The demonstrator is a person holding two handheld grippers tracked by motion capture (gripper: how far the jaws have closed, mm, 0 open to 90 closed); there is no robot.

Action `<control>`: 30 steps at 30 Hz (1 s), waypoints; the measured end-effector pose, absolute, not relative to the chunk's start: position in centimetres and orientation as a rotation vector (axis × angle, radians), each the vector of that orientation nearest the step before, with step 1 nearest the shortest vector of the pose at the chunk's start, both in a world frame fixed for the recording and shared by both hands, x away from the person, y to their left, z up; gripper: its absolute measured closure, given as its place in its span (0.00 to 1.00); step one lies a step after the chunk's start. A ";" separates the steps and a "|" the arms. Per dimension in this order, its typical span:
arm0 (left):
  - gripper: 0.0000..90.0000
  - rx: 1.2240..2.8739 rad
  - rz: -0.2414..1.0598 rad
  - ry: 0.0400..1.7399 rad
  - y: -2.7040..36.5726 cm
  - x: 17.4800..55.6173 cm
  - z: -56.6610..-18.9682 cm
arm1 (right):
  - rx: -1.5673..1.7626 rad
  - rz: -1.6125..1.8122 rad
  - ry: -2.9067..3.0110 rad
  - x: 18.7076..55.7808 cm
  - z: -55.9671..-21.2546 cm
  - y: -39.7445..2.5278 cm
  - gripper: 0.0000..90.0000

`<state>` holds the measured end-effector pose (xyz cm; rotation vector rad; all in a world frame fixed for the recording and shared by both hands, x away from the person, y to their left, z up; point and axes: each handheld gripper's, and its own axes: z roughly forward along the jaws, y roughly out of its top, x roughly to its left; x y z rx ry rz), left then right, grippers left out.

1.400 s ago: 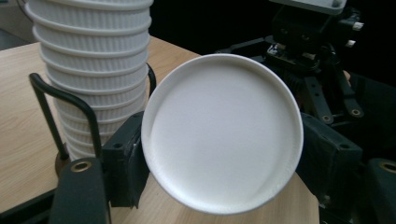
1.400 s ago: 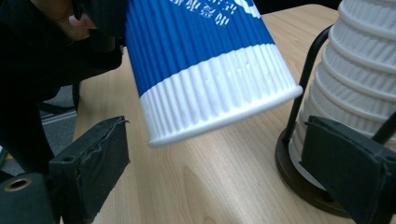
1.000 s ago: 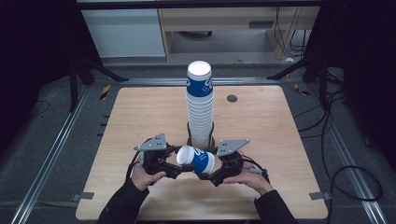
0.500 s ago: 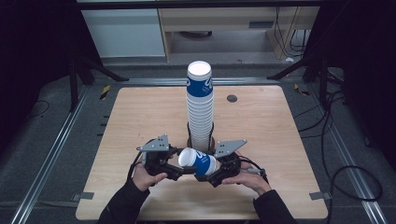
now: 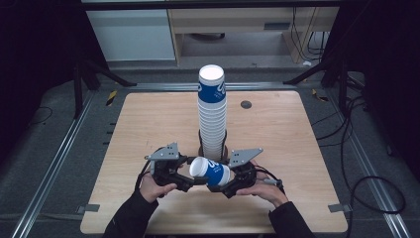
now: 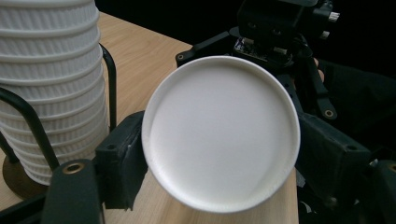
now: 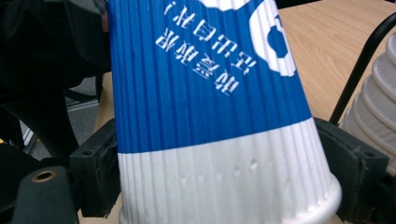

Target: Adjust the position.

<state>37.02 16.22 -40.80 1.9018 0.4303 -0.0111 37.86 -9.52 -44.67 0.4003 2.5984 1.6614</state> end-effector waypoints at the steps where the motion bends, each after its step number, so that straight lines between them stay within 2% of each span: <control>1: 0.24 1.900 -0.010 0.430 16.3 37.0 -40.7 | 0.401 1.658 2.594 37.9 -44.6 -9.6 0.17; 11: 0.20 1.924 0.003 0.451 17.2 37.3 -40.3 | 0.380 1.528 2.594 37.9 -44.2 -10.2 0.17; 19: 0.15 2.027 -0.017 0.449 16.4 37.3 -41.1 | 0.338 1.378 2.638 37.8 -44.7 -9.9 0.17; 30: 0.19 2.149 -0.054 0.438 15.0 37.3 -42.3 | 0.249 1.253 2.682 37.1 -45.4 -8.4 0.17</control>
